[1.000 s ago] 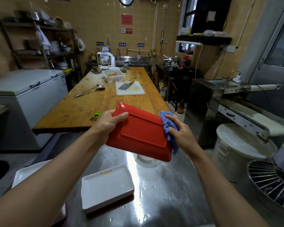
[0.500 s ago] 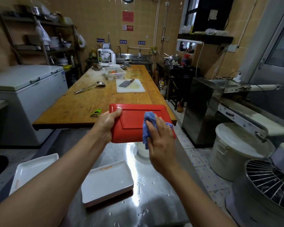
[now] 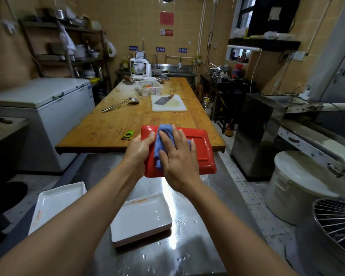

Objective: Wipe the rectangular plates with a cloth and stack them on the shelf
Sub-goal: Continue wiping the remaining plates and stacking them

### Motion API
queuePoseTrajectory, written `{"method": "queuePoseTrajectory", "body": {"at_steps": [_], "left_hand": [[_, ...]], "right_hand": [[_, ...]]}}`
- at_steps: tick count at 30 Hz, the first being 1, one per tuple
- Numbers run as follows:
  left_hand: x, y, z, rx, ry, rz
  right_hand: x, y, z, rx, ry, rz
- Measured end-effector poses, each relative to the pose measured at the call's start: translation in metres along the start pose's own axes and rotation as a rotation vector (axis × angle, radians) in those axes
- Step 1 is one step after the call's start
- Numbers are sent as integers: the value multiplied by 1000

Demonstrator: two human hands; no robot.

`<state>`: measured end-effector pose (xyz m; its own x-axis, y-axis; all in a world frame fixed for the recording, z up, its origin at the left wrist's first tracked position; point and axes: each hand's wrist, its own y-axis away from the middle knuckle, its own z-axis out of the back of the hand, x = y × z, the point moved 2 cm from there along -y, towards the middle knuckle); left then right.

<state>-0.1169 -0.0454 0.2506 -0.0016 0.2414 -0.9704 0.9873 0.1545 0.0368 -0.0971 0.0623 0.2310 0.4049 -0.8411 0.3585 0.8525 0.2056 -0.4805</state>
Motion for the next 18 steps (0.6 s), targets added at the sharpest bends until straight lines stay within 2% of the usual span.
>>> {"method": "queuePoseTrajectory", "body": {"at_steps": [4,7,13,15,18], "left_hand": [[6,3,8,-14,13,36],[10,4,14,-27,54,50],[10,-4,34,-109,114,96],[12,-8,44,-140,125,113],[17,-11,59,-185,175,173]], "right_hand": [[-20,-12,4,71,21,-143],[-43,-16,5,61,13,-250],[-59,-7,1,25,-195,-379],[-52,1,3,31,-205,-378],[-39,16,-2,11,-163,-275]]}}
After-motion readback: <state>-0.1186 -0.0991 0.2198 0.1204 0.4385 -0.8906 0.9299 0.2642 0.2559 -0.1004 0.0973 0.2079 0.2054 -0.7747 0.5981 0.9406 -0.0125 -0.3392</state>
